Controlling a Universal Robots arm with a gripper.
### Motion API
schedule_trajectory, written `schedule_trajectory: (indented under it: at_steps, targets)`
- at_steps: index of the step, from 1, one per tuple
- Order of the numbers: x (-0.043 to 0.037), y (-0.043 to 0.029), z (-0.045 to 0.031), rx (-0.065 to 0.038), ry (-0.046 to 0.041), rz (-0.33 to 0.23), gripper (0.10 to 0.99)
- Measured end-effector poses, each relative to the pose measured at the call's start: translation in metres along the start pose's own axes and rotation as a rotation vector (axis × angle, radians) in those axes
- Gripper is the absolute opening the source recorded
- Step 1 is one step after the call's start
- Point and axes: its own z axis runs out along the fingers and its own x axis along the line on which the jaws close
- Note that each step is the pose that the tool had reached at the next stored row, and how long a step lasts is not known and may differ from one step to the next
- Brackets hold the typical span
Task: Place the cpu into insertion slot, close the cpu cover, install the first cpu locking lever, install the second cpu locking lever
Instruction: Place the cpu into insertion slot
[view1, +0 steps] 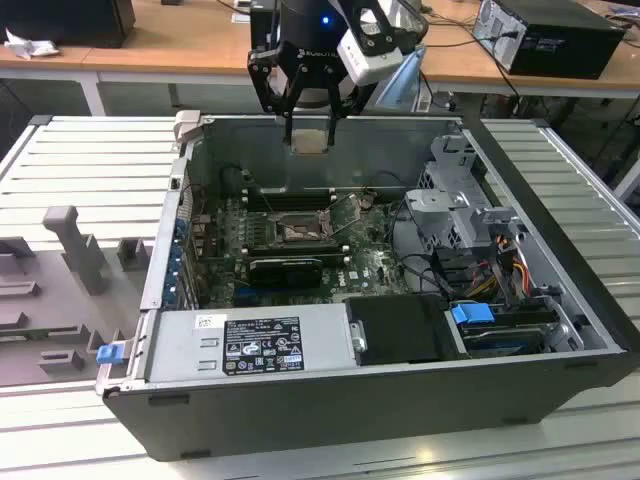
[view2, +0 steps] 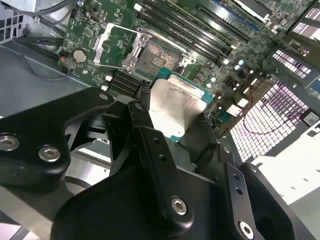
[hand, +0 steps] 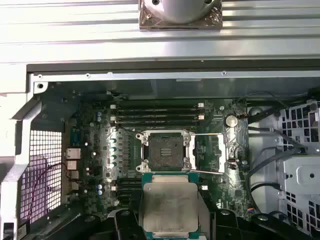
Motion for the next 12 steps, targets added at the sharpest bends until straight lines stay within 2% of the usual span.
schedule_trajectory:
  at_steps: [5,7,9,12]
  targets:
    - [0.0000,0.0000,0.0000,-0.001,-0.0043,0.048,0.529]
    - [0.0000,0.0000,0.0000,-0.002,-0.0106,0.118,0.529]
    - [0.0000,0.0000,0.0000,-0.002,-0.0148,0.164,0.529]
    - [0.0000,0.0000,0.0000,-0.001,-0.0175,0.193,0.529]
